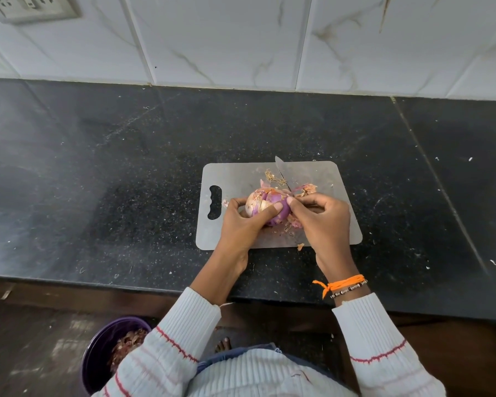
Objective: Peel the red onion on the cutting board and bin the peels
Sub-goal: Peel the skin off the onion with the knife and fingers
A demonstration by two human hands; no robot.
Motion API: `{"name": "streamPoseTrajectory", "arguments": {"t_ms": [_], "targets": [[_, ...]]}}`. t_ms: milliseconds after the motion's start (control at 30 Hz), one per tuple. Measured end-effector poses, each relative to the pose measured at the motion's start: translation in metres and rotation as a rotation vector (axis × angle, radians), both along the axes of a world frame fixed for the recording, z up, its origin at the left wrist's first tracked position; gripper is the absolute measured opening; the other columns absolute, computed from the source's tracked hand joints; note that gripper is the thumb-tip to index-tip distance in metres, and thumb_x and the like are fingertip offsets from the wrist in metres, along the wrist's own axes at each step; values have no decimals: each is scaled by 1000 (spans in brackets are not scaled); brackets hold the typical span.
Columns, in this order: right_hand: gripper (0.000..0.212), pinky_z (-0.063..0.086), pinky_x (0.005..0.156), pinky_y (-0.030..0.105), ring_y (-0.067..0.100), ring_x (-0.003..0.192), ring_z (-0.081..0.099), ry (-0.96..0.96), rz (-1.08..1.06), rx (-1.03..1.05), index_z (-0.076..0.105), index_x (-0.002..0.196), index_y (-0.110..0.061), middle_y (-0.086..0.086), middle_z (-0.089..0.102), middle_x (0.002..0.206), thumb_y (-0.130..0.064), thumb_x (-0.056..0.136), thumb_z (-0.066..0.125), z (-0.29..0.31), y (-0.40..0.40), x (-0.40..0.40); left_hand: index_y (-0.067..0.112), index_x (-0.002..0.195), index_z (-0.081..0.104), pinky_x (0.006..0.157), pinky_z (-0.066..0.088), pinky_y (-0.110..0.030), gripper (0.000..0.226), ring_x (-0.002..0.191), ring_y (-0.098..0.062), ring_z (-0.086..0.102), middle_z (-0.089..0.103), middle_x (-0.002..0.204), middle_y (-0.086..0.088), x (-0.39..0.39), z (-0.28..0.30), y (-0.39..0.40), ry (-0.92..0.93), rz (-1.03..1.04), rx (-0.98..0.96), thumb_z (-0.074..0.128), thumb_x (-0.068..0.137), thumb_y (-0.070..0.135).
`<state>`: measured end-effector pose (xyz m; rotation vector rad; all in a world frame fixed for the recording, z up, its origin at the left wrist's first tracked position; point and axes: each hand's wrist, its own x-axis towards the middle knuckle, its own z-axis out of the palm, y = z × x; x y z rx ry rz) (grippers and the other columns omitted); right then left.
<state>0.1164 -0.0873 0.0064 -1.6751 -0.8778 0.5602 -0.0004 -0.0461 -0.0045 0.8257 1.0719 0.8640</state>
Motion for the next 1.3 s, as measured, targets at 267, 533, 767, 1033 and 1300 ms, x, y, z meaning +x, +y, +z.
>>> {"name": "streamPoseTrajectory", "arguments": {"t_ms": [267, 533, 767, 1033, 1300], "targets": [[13, 56, 66, 27, 15, 70, 67, 231, 23, 49, 69, 78, -21, 1, 70, 73, -10, 84, 66, 0, 0, 1, 5, 117, 45, 78, 58, -31, 63, 95, -24, 67, 64, 109, -15, 2, -4, 3, -85, 6, -85, 79, 66, 21], [4, 56, 65, 20, 6, 71, 68, 182, 29, 43, 69, 77, -21, 2, 71, 77, -20, 81, 71, -2, 3, 1, 4, 117, 45, 71, 59, -30, 62, 93, -25, 68, 63, 109, -17, 3, -3, 6, -87, 28, -99, 80, 68, 18], [11, 54, 61, 17, 4, 68, 67, 123, -23, 33, 67, 75, -17, -4, 69, 77, -8, 78, 72, -9, 5, 11, 5, 111, 49, 61, 55, -19, 38, 79, -14, 65, 61, 104, -14, 2, -2, 8, -215, -8, -191, 69, 80, 12], [9, 47, 58, 8, 2, 63, 60, -235, 25, 42, 65, 77, -5, -2, 63, 73, -4, 75, 73, -23, 6, 18, 6, 110, 55, 66, 56, -19, 24, 76, -13, 63, 63, 92, -9, -1, 0, 9, -363, -45, -259, 58, 87, 8], [14, 44, 73, 6, 3, 82, 57, -402, 53, 54, 70, 93, -9, -5, 63, 88, -3, 85, 59, -15, 5, 17, 8, 127, 49, 76, 58, -28, 53, 91, -15, 64, 61, 108, -7, 0, -3, 8, -159, -35, -25, 63, 79, -8]]}}
